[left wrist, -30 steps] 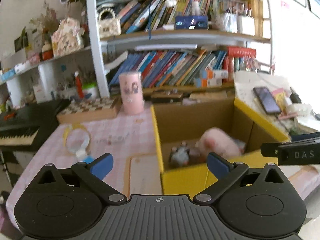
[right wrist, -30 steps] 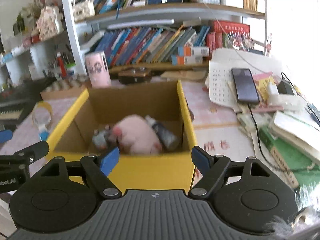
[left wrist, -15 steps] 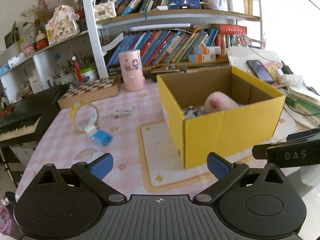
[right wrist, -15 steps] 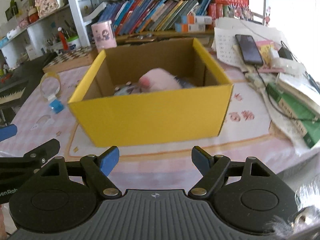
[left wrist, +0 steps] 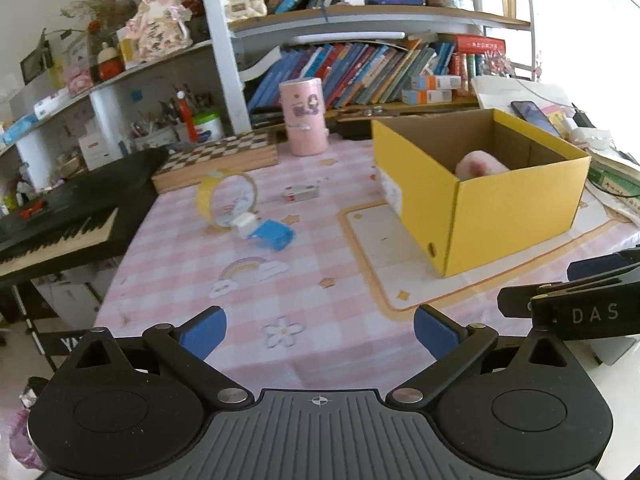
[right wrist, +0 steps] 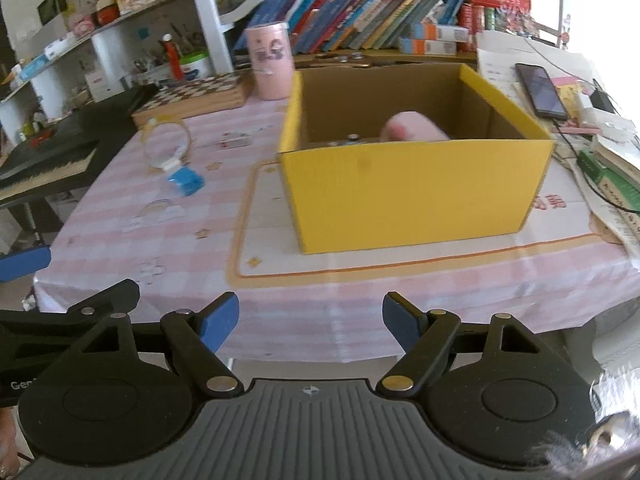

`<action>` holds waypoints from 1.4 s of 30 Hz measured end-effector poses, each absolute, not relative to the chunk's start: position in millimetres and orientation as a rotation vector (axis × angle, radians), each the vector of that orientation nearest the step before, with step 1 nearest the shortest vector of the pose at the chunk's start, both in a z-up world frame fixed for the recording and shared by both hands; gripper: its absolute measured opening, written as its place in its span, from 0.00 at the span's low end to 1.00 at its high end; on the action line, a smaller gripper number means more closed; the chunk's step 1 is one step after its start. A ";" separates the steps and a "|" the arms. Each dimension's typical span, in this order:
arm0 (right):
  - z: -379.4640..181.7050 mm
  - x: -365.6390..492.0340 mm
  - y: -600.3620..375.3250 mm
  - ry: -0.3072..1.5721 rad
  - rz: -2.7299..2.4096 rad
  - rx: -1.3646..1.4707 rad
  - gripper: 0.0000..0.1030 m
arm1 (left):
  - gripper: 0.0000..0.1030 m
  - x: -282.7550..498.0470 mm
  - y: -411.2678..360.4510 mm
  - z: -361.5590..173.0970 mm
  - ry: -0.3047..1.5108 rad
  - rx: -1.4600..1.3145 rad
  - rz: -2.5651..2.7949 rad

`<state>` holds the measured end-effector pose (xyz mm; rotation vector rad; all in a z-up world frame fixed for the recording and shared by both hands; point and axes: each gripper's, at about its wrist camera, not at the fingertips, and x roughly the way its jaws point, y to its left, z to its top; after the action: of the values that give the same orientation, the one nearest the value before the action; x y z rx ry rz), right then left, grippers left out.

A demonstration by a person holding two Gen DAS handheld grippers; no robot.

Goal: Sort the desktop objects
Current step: 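Withdraw both grippers from the box back toward the tape roll and blue packet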

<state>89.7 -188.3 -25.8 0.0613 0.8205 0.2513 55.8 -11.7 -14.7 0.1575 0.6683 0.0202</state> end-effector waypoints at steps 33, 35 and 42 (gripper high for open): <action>-11.1 59.5 -75.2 0.732 0.403 -0.036 0.68 | 0.98 7.6 88.9 -2.0 0.572 0.048 0.157; -12.1 62.5 -73.6 0.731 0.409 -0.039 0.68 | 0.98 11.0 91.1 -2.8 0.573 0.041 0.162; -14.5 90.2 -60.3 0.719 0.443 -0.064 0.68 | 0.98 38.4 104.2 -6.1 0.586 0.009 0.205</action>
<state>90.2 -60.3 -14.5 -0.0642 0.7195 0.4427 38.4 104.2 -6.1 0.0087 0.5859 0.2045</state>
